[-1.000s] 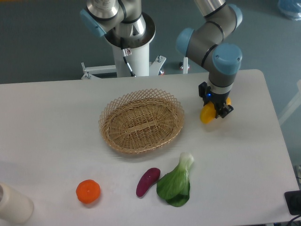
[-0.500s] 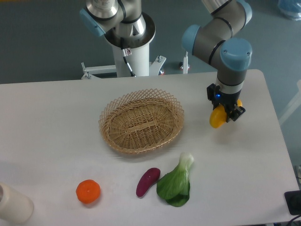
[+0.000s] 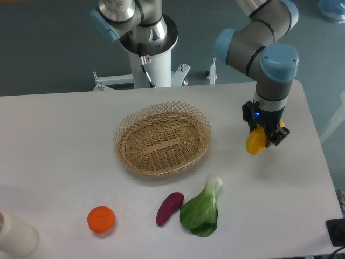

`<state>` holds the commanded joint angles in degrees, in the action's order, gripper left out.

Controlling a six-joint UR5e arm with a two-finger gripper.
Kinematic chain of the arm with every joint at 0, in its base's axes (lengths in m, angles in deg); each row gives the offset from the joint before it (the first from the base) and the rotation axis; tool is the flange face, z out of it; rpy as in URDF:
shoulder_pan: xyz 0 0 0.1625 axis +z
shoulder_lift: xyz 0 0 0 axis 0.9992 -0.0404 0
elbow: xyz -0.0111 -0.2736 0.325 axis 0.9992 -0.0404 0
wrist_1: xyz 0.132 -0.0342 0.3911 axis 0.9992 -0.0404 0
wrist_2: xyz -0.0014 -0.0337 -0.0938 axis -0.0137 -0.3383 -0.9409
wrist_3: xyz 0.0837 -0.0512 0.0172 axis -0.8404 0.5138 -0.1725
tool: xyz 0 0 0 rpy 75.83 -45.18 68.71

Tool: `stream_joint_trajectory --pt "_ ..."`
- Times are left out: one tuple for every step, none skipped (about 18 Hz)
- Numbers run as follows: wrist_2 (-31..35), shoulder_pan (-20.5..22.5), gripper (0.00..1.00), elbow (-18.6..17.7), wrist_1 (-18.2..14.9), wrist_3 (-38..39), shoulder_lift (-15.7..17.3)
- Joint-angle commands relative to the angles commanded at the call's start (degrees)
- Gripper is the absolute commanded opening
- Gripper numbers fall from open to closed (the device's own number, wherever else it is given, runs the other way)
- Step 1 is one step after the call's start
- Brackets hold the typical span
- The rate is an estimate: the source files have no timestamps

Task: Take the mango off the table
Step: 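Lift the grasped mango up off the table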

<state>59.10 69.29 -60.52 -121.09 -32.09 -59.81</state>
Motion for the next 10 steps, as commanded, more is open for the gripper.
stream_joint_trajectory --pt "-0.1 0.0 0.52 0.1 0.0 0.0 -0.1" --pt "0.1 0.0 0.52 0.1 0.0 0.0 -0.2" --pt "0.2 0.0 0.52 0.1 0.0 0.0 -0.3" --pt "0.2 -0.1 0.52 0.2 0.0 0.0 -0.4" --pt "-0.1 -0.1 0.52 0.2 0.1 0.1 -0.4" --pt "-0.2 -0.1 0.52 0.3 0.1 0.1 -0.5" --pt "-0.2 -0.1 0.52 0.5 0.0 0.1 -0.6" --pt "-0.2 -0.1 0.52 0.5 0.0 0.1 -0.6" --pt "-0.2 -0.1 0.52 0.4 0.0 0.1 -0.7" --pt "-0.2 -0.1 0.52 0.4 0.0 0.1 -0.8"
